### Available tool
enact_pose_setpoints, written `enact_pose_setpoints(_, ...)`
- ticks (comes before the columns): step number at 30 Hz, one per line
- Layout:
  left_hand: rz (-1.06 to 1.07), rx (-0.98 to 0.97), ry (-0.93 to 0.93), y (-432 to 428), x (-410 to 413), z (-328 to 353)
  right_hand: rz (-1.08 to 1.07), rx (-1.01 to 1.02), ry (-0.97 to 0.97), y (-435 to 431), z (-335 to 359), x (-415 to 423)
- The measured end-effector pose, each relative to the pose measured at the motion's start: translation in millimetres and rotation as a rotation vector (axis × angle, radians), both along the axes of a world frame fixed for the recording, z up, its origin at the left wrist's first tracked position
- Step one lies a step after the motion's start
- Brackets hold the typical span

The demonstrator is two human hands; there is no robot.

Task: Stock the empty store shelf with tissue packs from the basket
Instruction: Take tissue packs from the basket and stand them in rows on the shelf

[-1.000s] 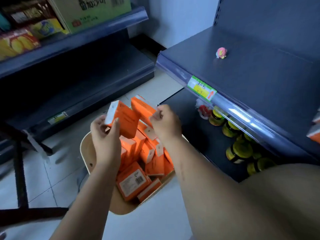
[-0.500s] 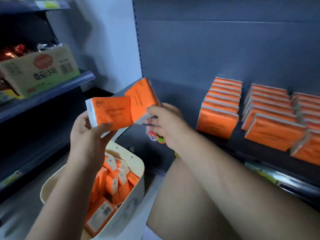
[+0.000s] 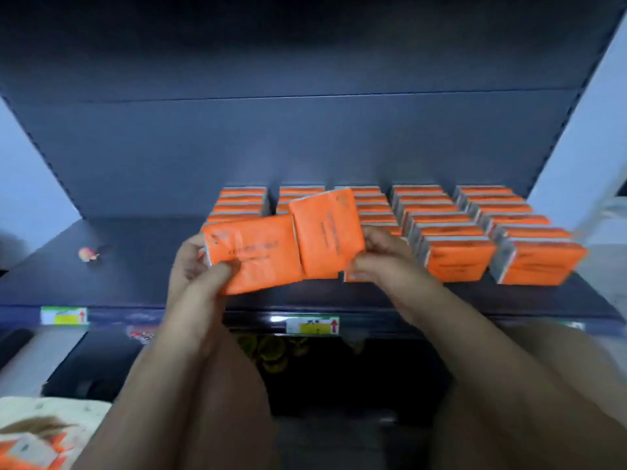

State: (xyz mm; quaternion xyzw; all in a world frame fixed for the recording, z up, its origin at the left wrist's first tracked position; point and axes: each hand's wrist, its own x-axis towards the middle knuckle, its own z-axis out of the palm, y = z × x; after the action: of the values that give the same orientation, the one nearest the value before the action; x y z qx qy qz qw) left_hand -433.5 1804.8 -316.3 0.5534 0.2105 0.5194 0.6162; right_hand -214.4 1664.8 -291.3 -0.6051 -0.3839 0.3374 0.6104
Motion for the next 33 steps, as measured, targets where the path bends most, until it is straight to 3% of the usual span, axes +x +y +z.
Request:
enact_pose_setpoints(3, -0.072, 0.087, 0.052, -6.0, 21.2, -5.7, -0.013, -0.077, -0.077, -20.2, -0.4, 23.7)
enact_pose_setpoints(9, -0.106, 0.002, 0.127, -9.2, 45.0, -6.4, -0.07, -0.133, -0.094, -36.9, -14.0, 35.2)
enact_pose_setpoints(13, -0.093, 0.112, 0.271, -7.7, 56.5, -4.8, -0.143, -0.116, -0.129, -47.4, -15.7, 48.0)
enact_pose_setpoints(15, -0.103, 0.152, 0.32, -3.0, 56.0, -4.6, -0.161, -0.076, -0.25, -53.1, -10.8, 56.9)
enact_pose_setpoints(19, -0.049, 0.268, 0.402, 8.1, 59.0, -5.2, -0.278, -0.109, -0.675, -65.6, 0.5, 72.4)
enact_pose_setpoints(22, -0.074, 0.354, 0.474, 8.9, 65.7, -6.7, -0.312, -0.157, -0.848, -72.8, 5.0, 80.4)
enact_pose_setpoints(29, -0.018, 0.627, 0.665, 12.9, 69.8, -23.2, -0.198, -0.267, -0.978, -68.3, -2.5, 90.7)
enact_pose_setpoints(33, 0.187, 0.894, 0.771, 12.2, 73.8, -27.9, -0.183, -0.295, -1.004, -63.1, -12.6, 91.5)
